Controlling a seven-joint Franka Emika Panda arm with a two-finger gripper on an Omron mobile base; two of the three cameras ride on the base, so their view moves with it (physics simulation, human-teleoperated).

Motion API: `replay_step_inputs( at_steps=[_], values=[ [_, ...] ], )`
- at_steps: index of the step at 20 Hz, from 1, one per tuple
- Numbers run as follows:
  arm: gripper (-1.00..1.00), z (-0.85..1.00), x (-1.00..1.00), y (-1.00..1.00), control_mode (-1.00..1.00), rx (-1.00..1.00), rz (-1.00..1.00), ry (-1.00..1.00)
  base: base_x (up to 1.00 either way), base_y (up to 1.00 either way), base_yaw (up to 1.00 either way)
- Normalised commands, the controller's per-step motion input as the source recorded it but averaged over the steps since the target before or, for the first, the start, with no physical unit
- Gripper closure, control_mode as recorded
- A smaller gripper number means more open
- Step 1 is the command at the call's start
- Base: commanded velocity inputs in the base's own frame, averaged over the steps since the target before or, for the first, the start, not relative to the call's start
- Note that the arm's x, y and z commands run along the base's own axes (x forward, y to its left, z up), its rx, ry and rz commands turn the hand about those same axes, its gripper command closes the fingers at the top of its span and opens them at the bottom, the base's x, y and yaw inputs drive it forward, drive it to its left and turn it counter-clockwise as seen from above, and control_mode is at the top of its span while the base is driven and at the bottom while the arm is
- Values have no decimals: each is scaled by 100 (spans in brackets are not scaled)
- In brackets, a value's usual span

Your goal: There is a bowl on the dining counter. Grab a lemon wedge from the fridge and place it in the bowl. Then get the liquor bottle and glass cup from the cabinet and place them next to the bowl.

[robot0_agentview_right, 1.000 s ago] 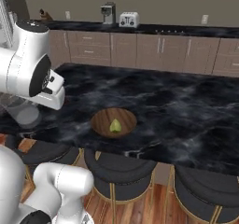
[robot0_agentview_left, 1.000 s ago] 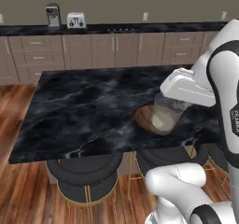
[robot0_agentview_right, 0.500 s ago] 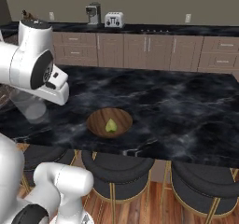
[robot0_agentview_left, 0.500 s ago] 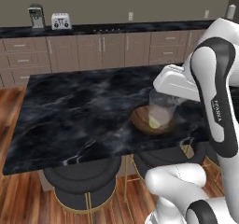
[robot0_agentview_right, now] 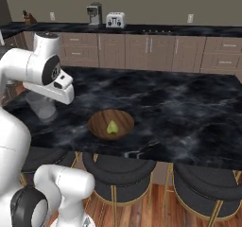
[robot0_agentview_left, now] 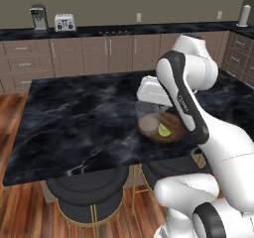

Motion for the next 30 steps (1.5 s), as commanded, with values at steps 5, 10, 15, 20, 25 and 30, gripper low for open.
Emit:
replay_step_inputs(
  at_steps=[5,10,15,20,25,30],
  values=[
    [100,-77,74,52,-100,3,-2,19,0,0,0],
    [100,-53,56,33,-100,5,-11,5,0,0,0],
    [100,-40,49,3,-100,4,-22,0,0,0,0],
    [100,-40,47,0,-100,0,-30,0,0,0,0],
    [100,-41,39,0,-100,0,-36,1,0,0,0],
    [100,-26,25,0,-100,0,-38,1,0,0,0]
  ],
)
